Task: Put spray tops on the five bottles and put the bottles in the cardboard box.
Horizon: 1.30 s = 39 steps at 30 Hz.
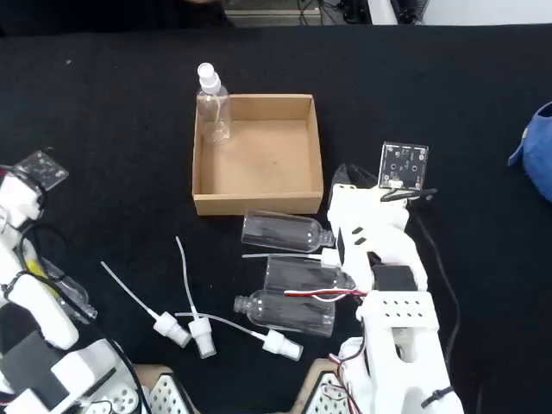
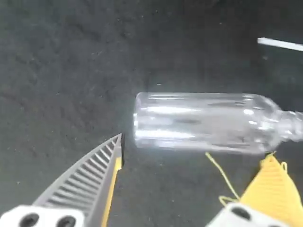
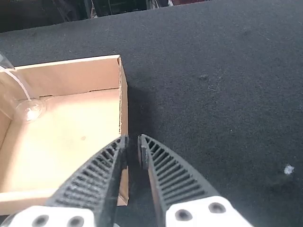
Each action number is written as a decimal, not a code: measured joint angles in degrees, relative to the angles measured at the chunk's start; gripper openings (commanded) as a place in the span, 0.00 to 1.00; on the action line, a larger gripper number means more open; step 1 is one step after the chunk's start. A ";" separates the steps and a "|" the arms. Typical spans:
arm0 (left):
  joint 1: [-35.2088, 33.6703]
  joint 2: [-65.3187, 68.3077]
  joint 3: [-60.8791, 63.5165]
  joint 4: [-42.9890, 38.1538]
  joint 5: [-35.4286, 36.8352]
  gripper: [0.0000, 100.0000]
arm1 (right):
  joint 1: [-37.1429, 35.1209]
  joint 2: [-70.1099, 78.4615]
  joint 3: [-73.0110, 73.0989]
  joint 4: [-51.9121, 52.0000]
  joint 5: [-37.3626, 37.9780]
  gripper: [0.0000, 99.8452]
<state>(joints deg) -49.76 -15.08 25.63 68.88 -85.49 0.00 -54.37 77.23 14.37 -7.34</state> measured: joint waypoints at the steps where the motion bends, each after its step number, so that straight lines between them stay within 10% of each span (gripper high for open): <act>1: -0.53 0.09 0.97 -2.11 0.00 0.30 | 0.00 0.00 0.00 0.00 0.00 0.03; 18: 3.08 2.02 1.05 -11.96 0.44 0.30 | 0.00 0.00 0.00 0.00 0.00 0.03; 31: -2.64 17.41 -10.11 -13.63 36.40 0.30 | 0.00 0.00 0.00 0.00 0.00 0.03; 39: -9.67 21.71 -11.16 -13.80 33.32 0.30 | 0.00 0.00 0.00 0.00 0.00 0.03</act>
<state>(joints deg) -59.43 6.64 14.46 55.08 -52.18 0.00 -54.37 77.23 14.37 -7.34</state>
